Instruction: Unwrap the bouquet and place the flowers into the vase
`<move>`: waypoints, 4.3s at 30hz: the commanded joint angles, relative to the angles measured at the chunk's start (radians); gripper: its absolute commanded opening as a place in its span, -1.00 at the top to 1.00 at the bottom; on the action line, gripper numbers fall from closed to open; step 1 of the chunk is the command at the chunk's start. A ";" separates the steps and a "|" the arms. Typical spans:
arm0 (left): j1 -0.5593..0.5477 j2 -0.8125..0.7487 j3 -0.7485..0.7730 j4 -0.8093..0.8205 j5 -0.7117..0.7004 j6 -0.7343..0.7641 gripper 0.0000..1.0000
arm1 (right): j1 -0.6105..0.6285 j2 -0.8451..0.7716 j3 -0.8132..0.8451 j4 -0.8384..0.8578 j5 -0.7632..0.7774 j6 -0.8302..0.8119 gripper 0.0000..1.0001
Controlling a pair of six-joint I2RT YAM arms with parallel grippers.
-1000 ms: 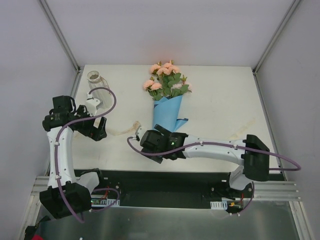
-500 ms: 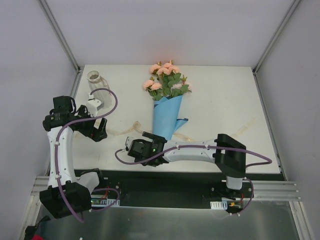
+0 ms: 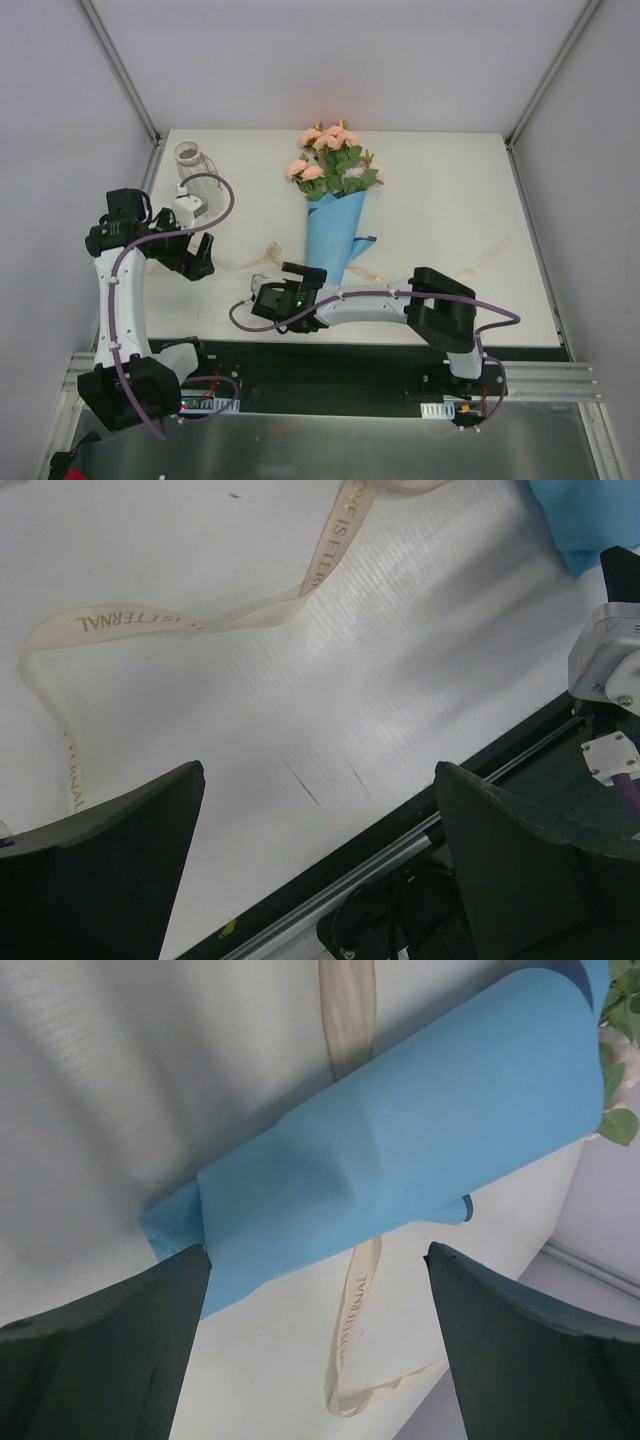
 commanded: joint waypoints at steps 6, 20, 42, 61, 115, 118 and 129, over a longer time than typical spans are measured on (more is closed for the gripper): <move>0.002 -0.011 0.033 -0.017 0.034 0.006 -0.98 | 0.027 0.039 0.005 0.053 0.155 -0.055 -0.72; 0.002 -0.068 0.027 -0.036 0.032 0.039 -0.98 | 0.035 0.125 0.022 0.035 0.214 -0.047 -0.71; 0.002 -0.093 0.081 -0.034 0.008 0.026 -0.98 | 0.080 -0.503 -0.145 -0.021 0.572 0.759 0.88; 0.002 -0.050 0.134 -0.037 0.028 0.008 -0.98 | 0.095 -0.599 -0.190 -0.244 0.486 1.102 -0.81; 0.002 -0.053 0.323 -0.137 0.097 -0.020 -0.98 | -0.626 -0.657 -0.523 -0.022 -0.256 1.139 -0.01; 0.002 -0.051 0.326 -0.138 0.095 -0.024 -0.98 | -0.625 -0.645 -0.510 -0.005 -0.259 1.130 0.30; 0.003 -0.015 0.312 -0.079 0.081 -0.124 -0.98 | -0.318 -0.573 -0.207 0.157 -0.141 0.784 0.89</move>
